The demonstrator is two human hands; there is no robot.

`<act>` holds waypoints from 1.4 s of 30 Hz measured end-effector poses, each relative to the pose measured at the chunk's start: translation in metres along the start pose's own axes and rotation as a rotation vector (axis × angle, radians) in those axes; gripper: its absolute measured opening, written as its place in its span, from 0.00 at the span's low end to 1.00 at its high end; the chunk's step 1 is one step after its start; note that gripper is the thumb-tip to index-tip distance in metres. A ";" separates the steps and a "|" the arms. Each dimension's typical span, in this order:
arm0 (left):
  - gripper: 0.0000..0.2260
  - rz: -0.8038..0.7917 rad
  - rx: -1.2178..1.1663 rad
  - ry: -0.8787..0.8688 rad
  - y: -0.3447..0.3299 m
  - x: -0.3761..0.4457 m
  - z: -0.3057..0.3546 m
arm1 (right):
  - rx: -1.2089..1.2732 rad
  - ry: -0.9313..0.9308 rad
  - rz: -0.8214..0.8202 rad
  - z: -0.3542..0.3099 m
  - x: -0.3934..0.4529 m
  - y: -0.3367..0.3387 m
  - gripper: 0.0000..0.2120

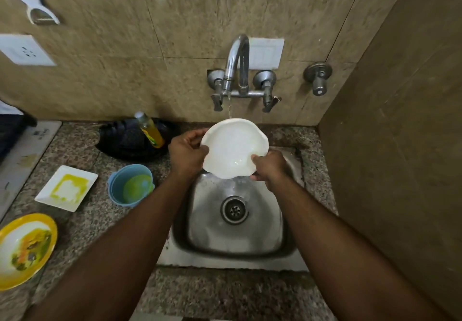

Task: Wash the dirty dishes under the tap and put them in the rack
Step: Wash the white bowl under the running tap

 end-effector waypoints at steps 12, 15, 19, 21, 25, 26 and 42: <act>0.21 0.049 0.544 -0.318 0.001 -0.030 0.078 | 0.287 -0.061 -0.412 0.021 0.002 -0.060 0.11; 0.21 0.033 0.516 -0.295 0.005 -0.032 0.072 | 0.292 -0.037 -0.415 0.021 0.000 -0.058 0.13; 0.20 0.017 0.561 -0.146 0.007 -0.034 0.053 | 0.239 -0.032 -0.398 0.026 -0.003 -0.052 0.14; 0.15 -0.015 0.662 -0.019 0.003 -0.033 0.041 | 0.230 -0.024 -0.383 0.027 -0.004 -0.051 0.15; 0.11 -0.091 0.724 0.149 -0.005 -0.030 0.018 | 0.084 -0.048 -0.333 0.020 -0.002 -0.040 0.11; 0.12 -0.098 0.727 0.175 -0.004 -0.029 0.012 | 0.044 -0.033 -0.283 0.012 0.000 -0.033 0.10; 0.14 -0.052 0.673 0.359 0.011 -0.023 -0.021 | -0.511 0.418 0.650 -0.146 -0.032 0.047 0.09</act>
Point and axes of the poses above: each hand's wrist, its own x-axis towards the middle knuckle, its own y-axis out of the back of the hand, z = x × y, the point moved 8 cm from there along x, towards the middle knuckle, and after that the axes turned 14 degrees about -z, right-handed, at the moved point
